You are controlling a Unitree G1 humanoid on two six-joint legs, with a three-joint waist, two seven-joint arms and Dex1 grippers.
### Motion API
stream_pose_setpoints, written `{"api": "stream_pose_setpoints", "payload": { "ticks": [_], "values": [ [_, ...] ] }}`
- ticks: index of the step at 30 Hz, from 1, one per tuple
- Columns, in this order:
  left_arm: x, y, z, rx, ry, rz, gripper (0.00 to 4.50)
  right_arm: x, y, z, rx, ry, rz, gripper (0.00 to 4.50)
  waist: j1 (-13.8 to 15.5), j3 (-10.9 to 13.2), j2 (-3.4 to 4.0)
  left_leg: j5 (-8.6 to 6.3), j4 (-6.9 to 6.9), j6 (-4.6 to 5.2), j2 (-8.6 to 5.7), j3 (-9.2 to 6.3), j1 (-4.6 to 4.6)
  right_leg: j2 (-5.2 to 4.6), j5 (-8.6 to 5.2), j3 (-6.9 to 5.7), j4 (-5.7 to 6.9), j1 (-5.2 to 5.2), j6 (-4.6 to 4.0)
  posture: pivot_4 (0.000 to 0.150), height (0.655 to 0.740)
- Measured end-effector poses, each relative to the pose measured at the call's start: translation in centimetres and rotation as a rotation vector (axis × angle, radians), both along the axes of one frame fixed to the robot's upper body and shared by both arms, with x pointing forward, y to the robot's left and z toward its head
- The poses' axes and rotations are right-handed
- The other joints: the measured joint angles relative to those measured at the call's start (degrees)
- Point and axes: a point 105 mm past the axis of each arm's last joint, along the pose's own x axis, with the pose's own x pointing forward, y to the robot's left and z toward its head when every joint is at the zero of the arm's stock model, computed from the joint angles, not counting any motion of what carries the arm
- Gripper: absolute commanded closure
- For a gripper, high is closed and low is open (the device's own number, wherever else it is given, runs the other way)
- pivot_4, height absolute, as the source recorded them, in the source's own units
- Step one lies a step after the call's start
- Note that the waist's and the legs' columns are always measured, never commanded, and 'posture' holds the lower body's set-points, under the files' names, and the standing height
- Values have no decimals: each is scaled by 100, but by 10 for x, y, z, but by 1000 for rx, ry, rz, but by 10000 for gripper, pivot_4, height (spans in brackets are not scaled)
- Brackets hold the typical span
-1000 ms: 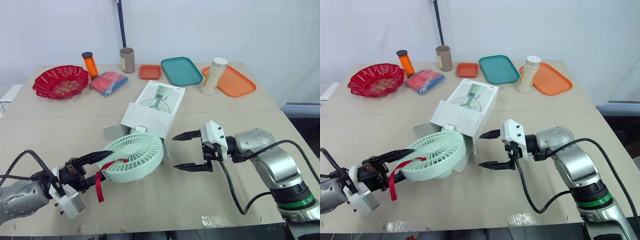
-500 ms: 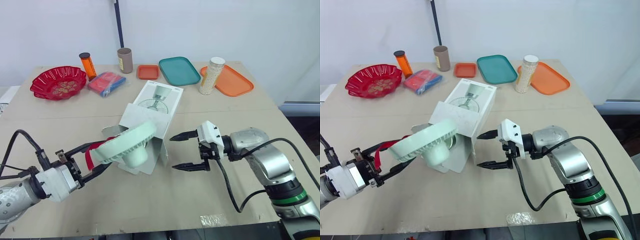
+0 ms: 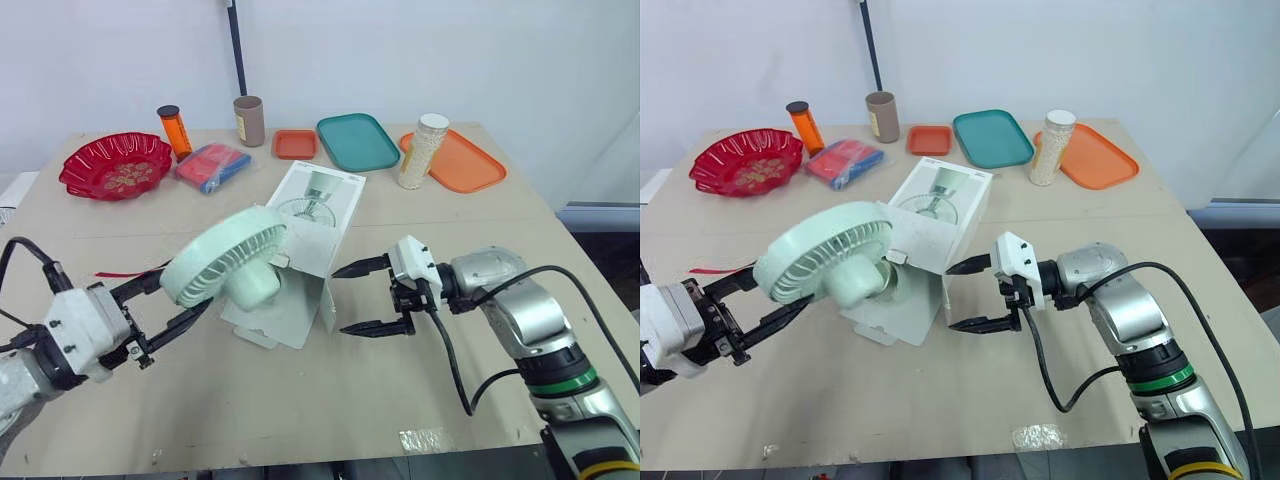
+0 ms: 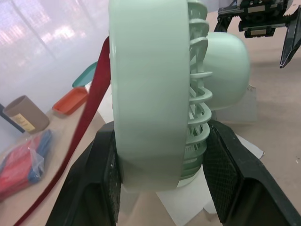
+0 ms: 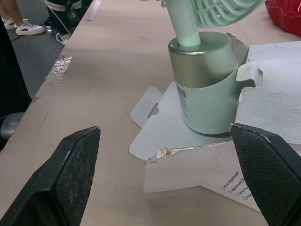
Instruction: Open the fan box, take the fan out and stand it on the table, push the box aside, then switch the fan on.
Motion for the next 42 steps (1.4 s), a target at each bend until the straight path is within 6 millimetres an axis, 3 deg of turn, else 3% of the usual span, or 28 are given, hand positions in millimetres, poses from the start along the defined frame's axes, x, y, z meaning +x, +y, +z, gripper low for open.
{"api": "stream_pose_setpoints", "payload": {
  "ticks": [13,19,24,29,37,42],
  "values": [
    [-2,24,12,-25,104,68,26084,2,4,-4,-2,2,26,0,-2,1,0,0,0,-1,1,0,1,1,-1,2,0,0,-2,1500,7400],
    [4,40,27,-69,107,124,26084,3,3,-5,-4,7,31,0,-3,1,0,-3,-1,-3,1,0,2,1,-2,2,-1,0,-3,1500,7400],
    [3,43,24,-72,151,118,26084,3,4,-6,-1,7,34,0,-4,2,0,-5,-1,-6,2,-1,1,2,-4,1,-1,-2,-5,1500,7400],
    [5,62,34,-78,140,178,26084,4,5,-6,-2,1,33,0,-9,2,0,-5,-1,-6,3,0,5,3,-4,2,0,-1,-6,1500,7400],
    [2,72,37,-64,159,199,26084,4,7,-7,10,4,38,0,-7,2,-1,-6,-1,-8,3,-1,4,2,-5,2,-1,-2,-7,1500,7400],
    [-3,90,41,-42,161,259,26084,5,9,-5,9,-5,41,0,-9,3,-1,-7,-1,-9,3,0,5,3,-5,2,-1,-2,-7,1500,7400]
  ]
}}
